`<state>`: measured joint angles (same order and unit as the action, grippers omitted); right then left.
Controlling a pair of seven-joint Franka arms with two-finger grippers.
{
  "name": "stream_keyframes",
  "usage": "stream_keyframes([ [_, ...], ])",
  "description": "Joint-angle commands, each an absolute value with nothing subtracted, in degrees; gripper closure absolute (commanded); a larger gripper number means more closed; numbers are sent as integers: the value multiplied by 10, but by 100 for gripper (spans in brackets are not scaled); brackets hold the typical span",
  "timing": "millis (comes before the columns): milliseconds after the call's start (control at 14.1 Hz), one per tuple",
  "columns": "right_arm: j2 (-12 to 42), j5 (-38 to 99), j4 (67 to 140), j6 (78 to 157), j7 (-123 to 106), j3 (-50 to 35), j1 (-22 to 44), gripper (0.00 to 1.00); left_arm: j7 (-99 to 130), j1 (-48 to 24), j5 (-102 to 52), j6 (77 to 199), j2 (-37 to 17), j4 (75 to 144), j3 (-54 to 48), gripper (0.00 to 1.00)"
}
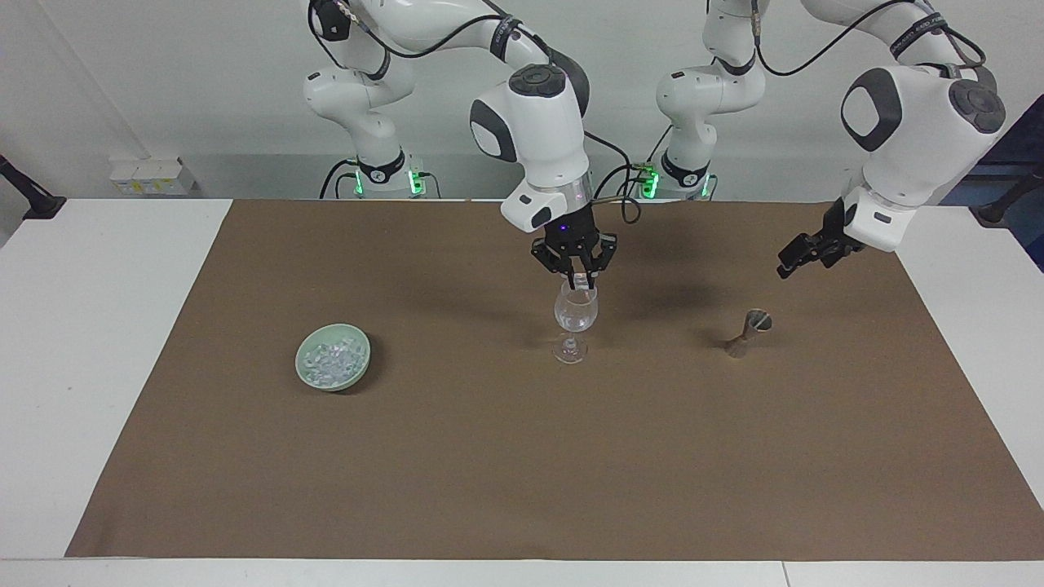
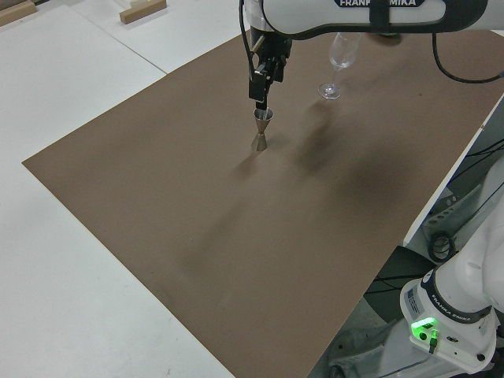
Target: Pour wine and add ice with both arms
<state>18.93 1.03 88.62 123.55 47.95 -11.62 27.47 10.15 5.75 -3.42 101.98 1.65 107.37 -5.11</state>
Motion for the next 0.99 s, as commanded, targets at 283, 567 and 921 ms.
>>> stream_keyframes([
  [283, 195, 6, 894, 1239, 482, -121, 271, 83, 40, 36, 4, 994, 62, 1059, -58, 0],
  [567, 195, 6, 894, 1239, 482, -120, 271, 64, -25, 37, 10, 932, 66, 1021, -55, 0],
  [921, 195, 6, 893, 1239, 482, -121, 271, 62, -18, 39, -13, 910, 81, 1012, -55, 0],
])
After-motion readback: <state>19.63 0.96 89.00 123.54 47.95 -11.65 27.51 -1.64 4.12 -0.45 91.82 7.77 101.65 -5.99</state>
